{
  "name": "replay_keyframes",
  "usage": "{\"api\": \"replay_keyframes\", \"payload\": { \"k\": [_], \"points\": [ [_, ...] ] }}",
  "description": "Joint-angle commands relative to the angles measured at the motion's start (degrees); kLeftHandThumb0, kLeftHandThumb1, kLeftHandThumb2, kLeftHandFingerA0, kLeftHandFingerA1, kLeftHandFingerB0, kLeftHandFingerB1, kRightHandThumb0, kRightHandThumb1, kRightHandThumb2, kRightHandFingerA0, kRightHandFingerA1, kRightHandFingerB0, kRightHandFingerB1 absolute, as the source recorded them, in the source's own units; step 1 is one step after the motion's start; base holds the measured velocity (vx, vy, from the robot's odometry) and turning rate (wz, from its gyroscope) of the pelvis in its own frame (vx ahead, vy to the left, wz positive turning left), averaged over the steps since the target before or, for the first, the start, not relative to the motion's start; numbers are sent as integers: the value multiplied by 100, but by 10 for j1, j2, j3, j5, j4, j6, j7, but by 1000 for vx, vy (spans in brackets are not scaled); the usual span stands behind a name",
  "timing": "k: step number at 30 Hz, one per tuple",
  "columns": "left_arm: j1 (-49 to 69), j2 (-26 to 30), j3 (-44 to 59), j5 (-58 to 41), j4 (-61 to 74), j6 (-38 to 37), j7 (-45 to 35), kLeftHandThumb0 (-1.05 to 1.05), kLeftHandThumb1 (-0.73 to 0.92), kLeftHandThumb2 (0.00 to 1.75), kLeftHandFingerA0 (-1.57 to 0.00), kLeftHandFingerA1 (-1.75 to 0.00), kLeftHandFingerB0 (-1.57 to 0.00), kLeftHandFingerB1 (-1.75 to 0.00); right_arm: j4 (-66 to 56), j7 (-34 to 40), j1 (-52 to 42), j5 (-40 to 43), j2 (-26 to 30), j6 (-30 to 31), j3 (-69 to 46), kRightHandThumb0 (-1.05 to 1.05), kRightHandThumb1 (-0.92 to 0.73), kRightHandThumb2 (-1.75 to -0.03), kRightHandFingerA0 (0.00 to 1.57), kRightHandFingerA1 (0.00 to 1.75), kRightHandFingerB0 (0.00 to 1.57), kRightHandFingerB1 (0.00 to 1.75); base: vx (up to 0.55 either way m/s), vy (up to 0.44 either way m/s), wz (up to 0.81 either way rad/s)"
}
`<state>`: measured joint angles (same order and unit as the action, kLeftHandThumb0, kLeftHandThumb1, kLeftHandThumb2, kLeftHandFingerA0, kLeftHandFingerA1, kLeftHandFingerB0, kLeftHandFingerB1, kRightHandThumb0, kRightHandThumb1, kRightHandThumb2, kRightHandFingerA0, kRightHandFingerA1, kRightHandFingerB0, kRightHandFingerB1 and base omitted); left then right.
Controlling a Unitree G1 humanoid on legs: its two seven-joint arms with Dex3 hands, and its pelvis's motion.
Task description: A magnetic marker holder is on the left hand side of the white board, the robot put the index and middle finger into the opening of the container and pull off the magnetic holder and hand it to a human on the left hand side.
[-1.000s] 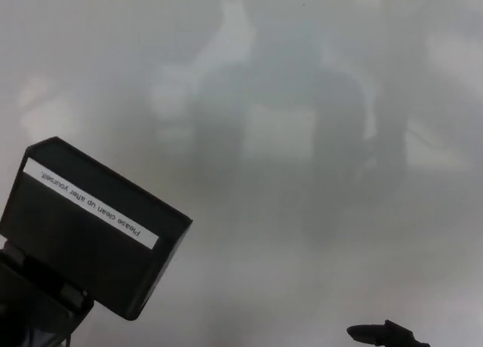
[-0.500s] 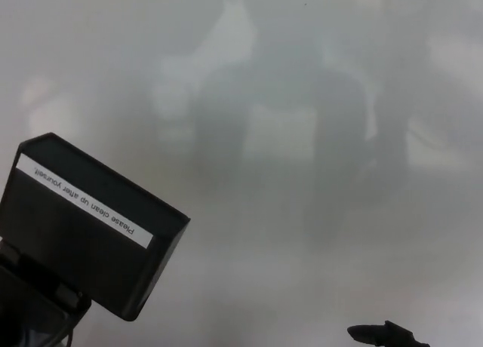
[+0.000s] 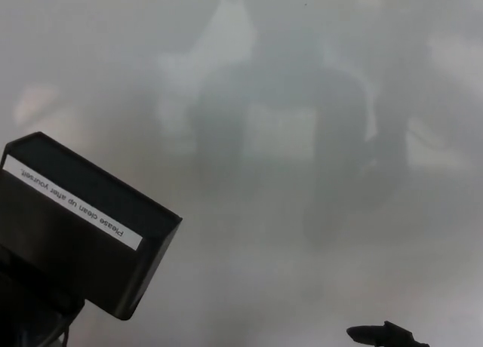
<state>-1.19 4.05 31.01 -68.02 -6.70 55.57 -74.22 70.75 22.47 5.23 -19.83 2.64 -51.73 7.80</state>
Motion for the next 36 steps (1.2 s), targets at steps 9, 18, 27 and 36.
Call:
{"api": "replay_keyframes", "payload": {
  "k": [9,18,27,36],
  "points": [
    [14,5,-17,-19,12,-40,-11,-75,28,66,-21,-37,-23,-48,0,10,3,-3,13,6,4,-49,-80,-64,89,60,72,46,0,0,0],
    [21,9,-27,-25,19,-43,3,-72,27,65,-24,-37,-25,-47,0,14,4,-6,14,10,8,-47,-80,-64,89,59,72,46,0,0,0],
    [21,15,-37,-19,23,-55,2,-74,27,66,-25,-37,-25,-45,0,17,9,-10,17,12,13,-47,-80,-64,89,58,71,46,0,0,0],
    [26,14,-43,-20,31,-56,9,-74,29,68,-25,-38,-26,-45,0,11,11,-7,16,12,12,-44,-65,-103,86,75,64,64,0,0,0]
  ]
}}
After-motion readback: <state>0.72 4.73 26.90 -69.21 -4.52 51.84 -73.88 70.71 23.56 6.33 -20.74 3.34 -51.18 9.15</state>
